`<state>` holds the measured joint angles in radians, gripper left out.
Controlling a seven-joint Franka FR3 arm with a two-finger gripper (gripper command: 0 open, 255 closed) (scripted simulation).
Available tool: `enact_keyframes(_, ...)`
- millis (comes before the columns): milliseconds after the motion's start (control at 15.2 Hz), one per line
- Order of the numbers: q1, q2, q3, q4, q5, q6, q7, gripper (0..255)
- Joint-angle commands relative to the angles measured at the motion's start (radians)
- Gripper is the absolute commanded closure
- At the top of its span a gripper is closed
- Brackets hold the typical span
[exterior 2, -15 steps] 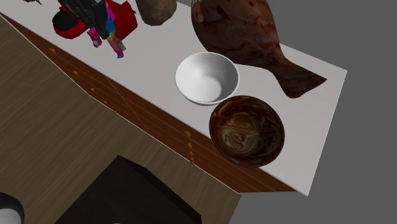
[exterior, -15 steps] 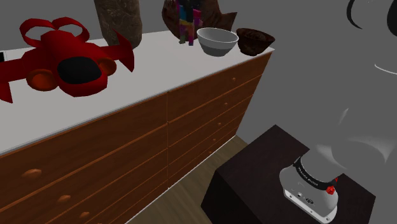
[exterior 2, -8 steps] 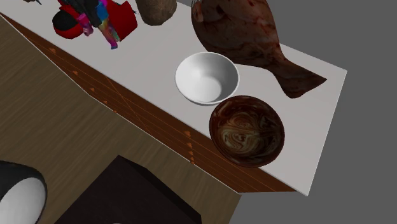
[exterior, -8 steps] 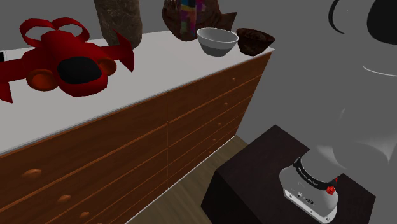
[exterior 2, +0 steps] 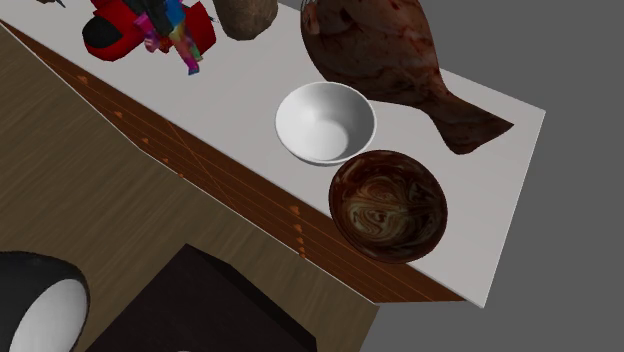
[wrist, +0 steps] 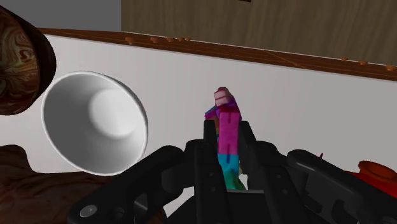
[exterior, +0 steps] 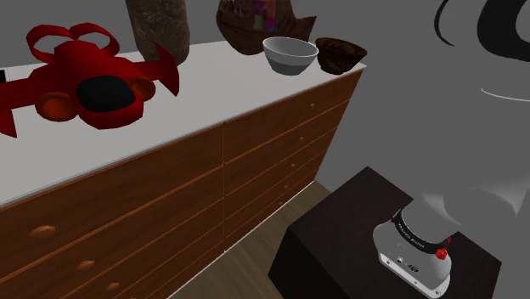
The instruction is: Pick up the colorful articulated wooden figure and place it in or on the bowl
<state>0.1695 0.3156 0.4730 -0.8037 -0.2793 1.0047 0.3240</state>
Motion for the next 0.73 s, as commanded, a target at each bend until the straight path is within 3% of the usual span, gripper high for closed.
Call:
enact_keyframes(0,-0.077,-0.073,-0.009,-0.111,0.041,0.049,-0.048,255)
enact_keyframes(330,-0.201,-0.175,-0.062,-0.243,0.090,0.106,-0.188,255)
enact_keyframes(660,-0.292,-0.228,-0.123,-0.307,0.111,0.140,-0.326,255)
